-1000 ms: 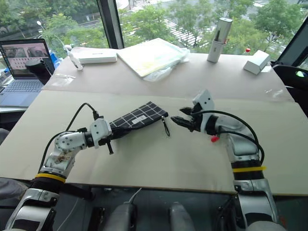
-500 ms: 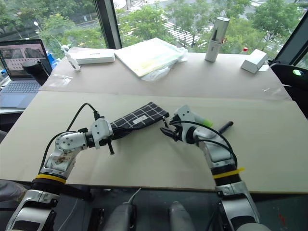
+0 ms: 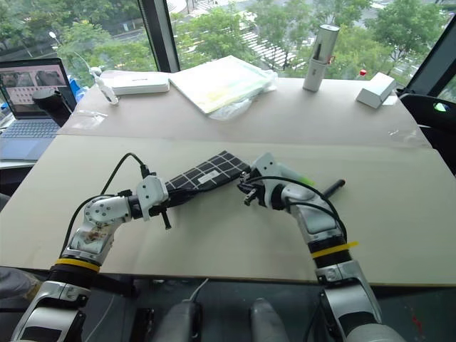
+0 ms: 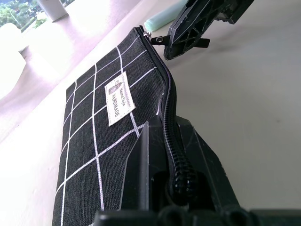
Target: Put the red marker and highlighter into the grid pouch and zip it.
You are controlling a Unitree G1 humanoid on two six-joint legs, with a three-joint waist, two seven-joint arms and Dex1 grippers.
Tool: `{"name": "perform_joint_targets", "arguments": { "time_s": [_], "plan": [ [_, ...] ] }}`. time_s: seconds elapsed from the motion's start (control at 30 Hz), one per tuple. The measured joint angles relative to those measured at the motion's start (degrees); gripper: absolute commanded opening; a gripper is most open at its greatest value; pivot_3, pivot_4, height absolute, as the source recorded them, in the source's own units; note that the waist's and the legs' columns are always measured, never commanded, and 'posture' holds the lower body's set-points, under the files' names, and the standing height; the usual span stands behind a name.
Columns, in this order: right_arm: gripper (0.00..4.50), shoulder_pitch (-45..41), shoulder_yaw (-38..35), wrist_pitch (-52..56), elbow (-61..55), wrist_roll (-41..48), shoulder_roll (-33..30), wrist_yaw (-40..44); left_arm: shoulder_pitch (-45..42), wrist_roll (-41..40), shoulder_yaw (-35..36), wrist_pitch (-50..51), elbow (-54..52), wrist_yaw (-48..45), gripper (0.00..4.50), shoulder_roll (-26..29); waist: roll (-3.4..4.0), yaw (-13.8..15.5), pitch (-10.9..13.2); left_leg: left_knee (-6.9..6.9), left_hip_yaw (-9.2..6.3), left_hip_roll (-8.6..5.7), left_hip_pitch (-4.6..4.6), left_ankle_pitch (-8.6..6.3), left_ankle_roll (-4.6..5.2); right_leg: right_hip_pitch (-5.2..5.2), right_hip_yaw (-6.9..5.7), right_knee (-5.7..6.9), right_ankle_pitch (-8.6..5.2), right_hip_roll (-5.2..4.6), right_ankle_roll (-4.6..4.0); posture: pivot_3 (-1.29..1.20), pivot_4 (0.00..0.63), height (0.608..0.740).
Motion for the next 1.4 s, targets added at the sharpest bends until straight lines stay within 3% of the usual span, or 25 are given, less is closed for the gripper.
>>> {"name": "perform_joint_targets", "arguments": {
  "time_s": [0.67, 1.1, 1.4],
  "plan": [
    [0.04, -0.78, 10.34, 1.02, -8.8, 0.1, 5.8, 7.76, 0.06, 0.12, 0.01, 0.47, 0.0, 0.19, 0.0, -0.38, 0.0, -0.01, 0.0, 0.0, -0.01, 0.02, 0.0, 0.0, 0.0, -0.01, -0.04, 0.02, 0.0, 0.01, 0.0, 0.0, 0.15, 0.738],
    [0.04, -2.74, 6.29, -1.1, -1.49, -2.67, 4.03, 1.8, -0.2, 0.09, -0.01, 1.66, -0.02, 0.03, 0.0, -0.7, 0.0, 0.08, 0.0, 0.01, -0.01, 0.01, -0.01, 0.0, 0.0, -0.02, -0.04, 0.0, 0.0, 0.0, 0.0, 0.0, 0.15, 0.738],
    [0.04, 1.15, 7.8, 0.79, -7.7, -0.4, 3.85, 4.95, -0.35, 0.05, -0.04, 1.66, -0.06, -0.54, 0.0, -1.02, 0.0, -0.04, 0.0, -0.01, -0.01, 0.02, -0.01, 0.0, 0.0, -0.02, -0.03, 0.0, 0.0, 0.01, 0.0, 0.0, 0.15, 0.738]
  ]
}}
